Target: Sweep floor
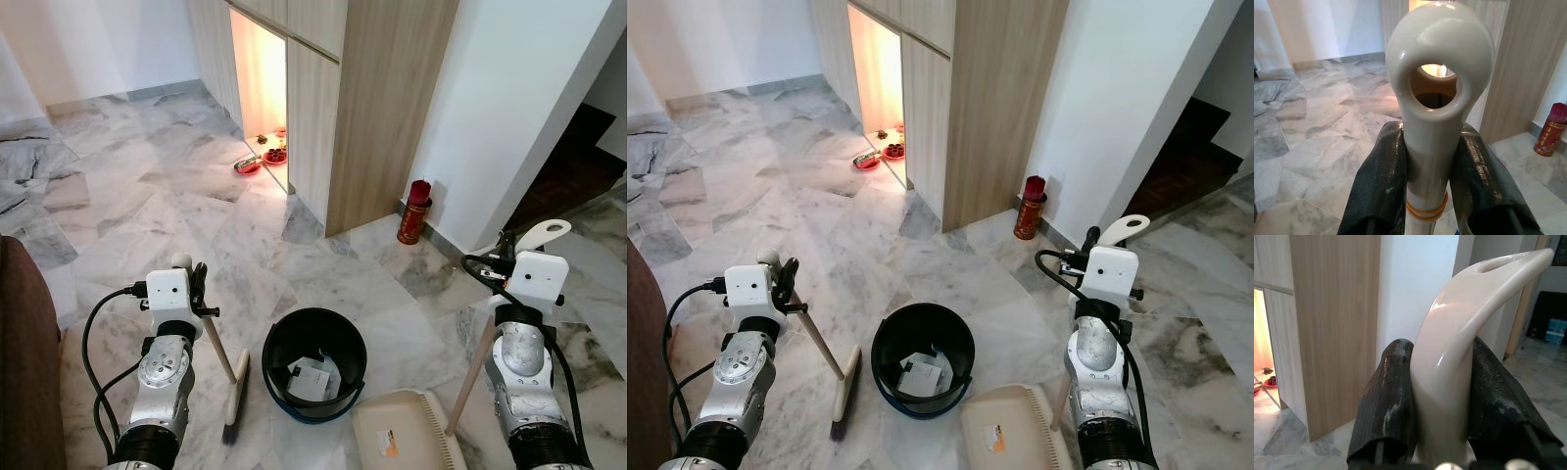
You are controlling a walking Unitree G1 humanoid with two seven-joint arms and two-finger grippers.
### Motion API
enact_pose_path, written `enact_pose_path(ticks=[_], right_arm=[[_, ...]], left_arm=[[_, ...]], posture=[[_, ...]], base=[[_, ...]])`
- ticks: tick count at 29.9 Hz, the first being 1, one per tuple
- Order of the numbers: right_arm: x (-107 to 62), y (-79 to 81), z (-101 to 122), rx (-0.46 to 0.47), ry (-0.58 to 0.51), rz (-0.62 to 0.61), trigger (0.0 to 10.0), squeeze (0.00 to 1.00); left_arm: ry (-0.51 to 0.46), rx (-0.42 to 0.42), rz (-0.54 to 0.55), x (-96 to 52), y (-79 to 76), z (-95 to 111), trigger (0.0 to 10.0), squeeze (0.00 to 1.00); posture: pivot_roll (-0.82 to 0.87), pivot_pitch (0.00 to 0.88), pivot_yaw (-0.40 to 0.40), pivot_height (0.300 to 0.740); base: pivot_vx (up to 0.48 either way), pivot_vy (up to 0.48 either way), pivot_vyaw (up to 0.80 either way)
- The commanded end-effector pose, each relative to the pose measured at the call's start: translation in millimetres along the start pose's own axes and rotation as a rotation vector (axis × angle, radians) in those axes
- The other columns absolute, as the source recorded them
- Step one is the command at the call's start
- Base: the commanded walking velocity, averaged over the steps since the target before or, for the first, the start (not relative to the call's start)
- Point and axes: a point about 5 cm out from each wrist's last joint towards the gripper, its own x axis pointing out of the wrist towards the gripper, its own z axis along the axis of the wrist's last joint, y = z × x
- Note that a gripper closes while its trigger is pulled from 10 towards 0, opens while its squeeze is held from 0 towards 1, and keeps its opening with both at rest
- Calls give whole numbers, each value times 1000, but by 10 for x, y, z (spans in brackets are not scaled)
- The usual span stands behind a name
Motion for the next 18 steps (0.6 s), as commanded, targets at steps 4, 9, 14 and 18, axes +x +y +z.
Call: enact_pose_path(ticks=[4,9,14,18], right_arm=[[85,30,149,5,-67,16,10000,0],[89,18,139,6,-62,13,10000,0],[94,23,140,7,-61,15,10000,0],[99,22,142,7,-61,16,10000,0]], left_arm=[[-39,9,4,36,15,97,10000,0],[-40,7,5,31,8,96,10000,0],[-42,5,7,38,6,100,10000,0],[-44,6,9,42,2,104,10000,0]], posture=[[-9,0,-16,740],[-9,0,-17,740],[-8,0,-19,740],[-7,0,-20,740]], base=[[0,0,0],[0,0,0],[-284,0,0],[-284,0,0]])
